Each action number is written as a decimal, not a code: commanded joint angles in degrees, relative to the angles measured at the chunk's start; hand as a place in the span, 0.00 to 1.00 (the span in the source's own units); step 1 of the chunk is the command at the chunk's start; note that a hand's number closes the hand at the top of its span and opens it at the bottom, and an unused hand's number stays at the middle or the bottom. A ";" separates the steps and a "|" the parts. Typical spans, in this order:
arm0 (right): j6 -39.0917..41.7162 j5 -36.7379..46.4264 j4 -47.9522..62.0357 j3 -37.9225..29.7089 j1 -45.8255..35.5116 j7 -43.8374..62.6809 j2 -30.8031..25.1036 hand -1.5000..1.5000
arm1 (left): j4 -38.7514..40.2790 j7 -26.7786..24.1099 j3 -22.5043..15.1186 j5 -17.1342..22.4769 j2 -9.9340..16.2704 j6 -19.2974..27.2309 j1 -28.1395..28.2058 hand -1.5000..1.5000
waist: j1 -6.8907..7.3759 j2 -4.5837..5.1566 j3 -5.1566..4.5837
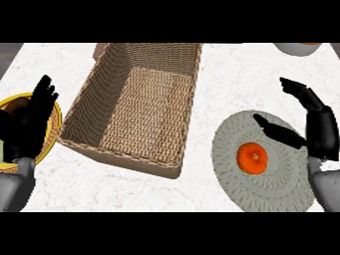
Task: Pick the squash from the placemat and place it in the basket
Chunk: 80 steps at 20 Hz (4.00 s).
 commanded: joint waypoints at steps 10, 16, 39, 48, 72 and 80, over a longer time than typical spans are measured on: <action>20.30 11.39 -13.27 10.11 1.92 39.27 -22.60 0.00 | 2.30 -1.91 1.64 -0.21 0.12 -1.04 1.32 0.50 | -2.07 -0.49 -0.44; 36.55 -4.75 -26.69 4.36 1.23 53.68 -30.53 0.00 | 1.35 -0.76 2.74 0.95 0.62 -2.71 1.86 0.50 | -1.86 -0.44 -0.04; 31.01 14.64 -22.50 2.14 12.31 38.18 -6.50 0.00 | -4.47 1.94 6.52 -6.15 -4.97 -6.46 3.88 0.50 | -0.27 0.02 0.13; 31.08 23.33 -23.79 1.50 14.48 35.91 -2.04 0.00 | 1.39 -0.44 9.86 -8.28 -7.47 -10.12 0.94 0.50 | -0.60 0.02 0.11; 25.71 38.34 -9.46 3.52 14.15 27.96 10.27 0.00 | 1.86 0.98 15.65 -11.65 -9.20 -14.45 -0.78 0.50 | -0.54 0.05 0.11; 27.69 38.25 -3.73 -0.65 8.73 25.41 10.66 0.00 | -3.73 3.47 13.87 -14.80 -12.45 -13.04 2.06 0.50 | -0.41 0.03 0.12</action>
